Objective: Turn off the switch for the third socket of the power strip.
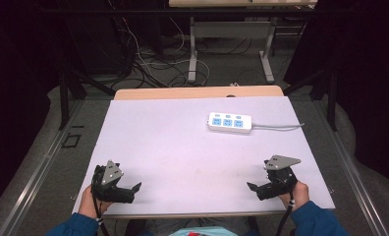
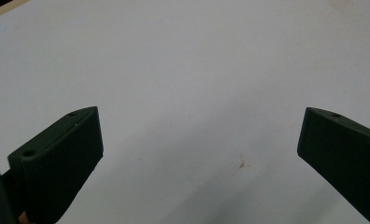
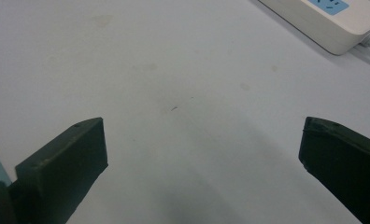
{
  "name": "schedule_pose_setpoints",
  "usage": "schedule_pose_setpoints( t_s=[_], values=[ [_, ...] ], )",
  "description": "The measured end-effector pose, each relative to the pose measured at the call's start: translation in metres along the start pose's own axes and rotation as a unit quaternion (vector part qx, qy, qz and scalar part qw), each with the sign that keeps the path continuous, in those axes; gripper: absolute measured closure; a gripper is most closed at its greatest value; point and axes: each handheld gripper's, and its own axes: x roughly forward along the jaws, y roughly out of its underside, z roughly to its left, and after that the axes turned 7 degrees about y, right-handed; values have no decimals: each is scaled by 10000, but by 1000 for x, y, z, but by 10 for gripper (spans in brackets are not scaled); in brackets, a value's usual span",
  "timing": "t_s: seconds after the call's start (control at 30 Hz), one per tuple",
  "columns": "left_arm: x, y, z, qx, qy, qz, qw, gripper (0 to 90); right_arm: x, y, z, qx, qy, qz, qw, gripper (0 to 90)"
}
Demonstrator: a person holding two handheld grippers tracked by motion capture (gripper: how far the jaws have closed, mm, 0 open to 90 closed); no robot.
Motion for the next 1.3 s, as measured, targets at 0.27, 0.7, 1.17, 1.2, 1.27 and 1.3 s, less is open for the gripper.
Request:
schedule_pose_setpoints(
  t_s=[0.27, 0.7, 1.17, 1.2, 1.27, 1.3],
  values=[
    [3, -1, 2, -38, 51, 104, 9999, 3, 1, 1, -2, 29, -65, 67, 10000, 8],
    [5, -1, 2, -93, 70, 56, 9999, 3, 11, -8, -2, -58, -33, 137, 9999, 9],
    [5, -1, 2, -32, 43, 65, 10000, 3, 19, -26, -13, 169, -9, -62, 9998, 10],
    [4, -1, 2, -43, 56, 75, 9999, 3, 19, -26, -13, 169, -9, -62, 9998, 10],
    [3, -1, 3, -52, 46, 75, 9999, 3, 21, -29, -14, 162, -12, -64, 9998, 8],
    [3, -1, 3, -70, 29, 51, 10000, 3, 21, -29, -14, 162, -12, -64, 9998, 8]
  ],
)
